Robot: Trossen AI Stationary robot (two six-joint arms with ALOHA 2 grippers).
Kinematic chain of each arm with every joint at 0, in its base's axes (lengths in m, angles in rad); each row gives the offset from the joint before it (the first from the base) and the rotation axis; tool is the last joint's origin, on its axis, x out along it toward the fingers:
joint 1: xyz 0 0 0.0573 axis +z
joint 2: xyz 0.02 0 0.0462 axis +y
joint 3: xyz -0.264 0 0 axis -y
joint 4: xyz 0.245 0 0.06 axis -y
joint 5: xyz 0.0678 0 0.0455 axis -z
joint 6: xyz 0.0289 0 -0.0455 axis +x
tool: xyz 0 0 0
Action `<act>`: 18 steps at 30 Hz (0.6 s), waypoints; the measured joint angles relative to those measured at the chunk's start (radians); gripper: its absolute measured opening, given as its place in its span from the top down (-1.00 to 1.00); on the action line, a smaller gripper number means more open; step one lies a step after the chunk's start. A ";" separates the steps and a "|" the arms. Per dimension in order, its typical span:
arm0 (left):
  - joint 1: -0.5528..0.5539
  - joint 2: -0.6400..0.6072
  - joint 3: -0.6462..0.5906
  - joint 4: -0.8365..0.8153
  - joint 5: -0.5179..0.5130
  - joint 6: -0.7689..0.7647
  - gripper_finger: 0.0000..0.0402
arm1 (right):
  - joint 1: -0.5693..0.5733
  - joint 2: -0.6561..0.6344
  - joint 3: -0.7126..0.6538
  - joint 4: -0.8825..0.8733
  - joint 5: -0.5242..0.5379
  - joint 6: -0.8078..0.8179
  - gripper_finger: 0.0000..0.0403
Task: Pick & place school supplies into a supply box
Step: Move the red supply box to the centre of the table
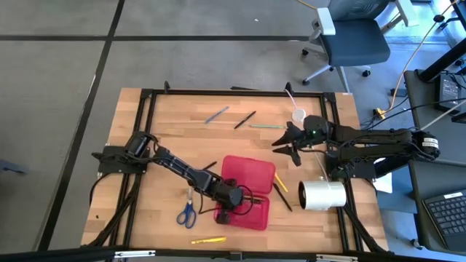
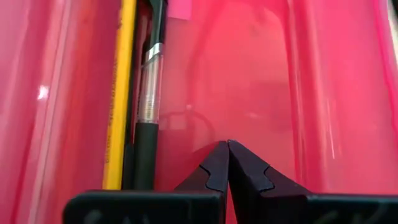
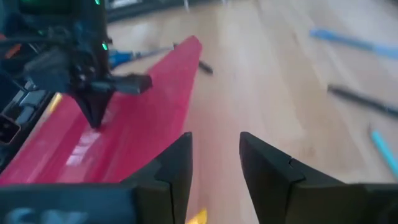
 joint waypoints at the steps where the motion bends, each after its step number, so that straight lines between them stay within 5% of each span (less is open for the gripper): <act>1: 0.004 0.003 0.001 0.004 -0.023 -0.012 0.99 | 0.000 0.000 0.000 0.016 0.000 -0.002 0.32; 8: 0.038 0.013 0.001 -0.001 -0.170 -0.141 0.99 | 0.000 0.000 0.000 0.030 0.000 -0.003 0.32; 18: 0.051 0.009 -0.002 -0.009 -0.171 -0.125 0.99 | 0.007 0.000 0.000 0.024 0.000 -0.004 0.32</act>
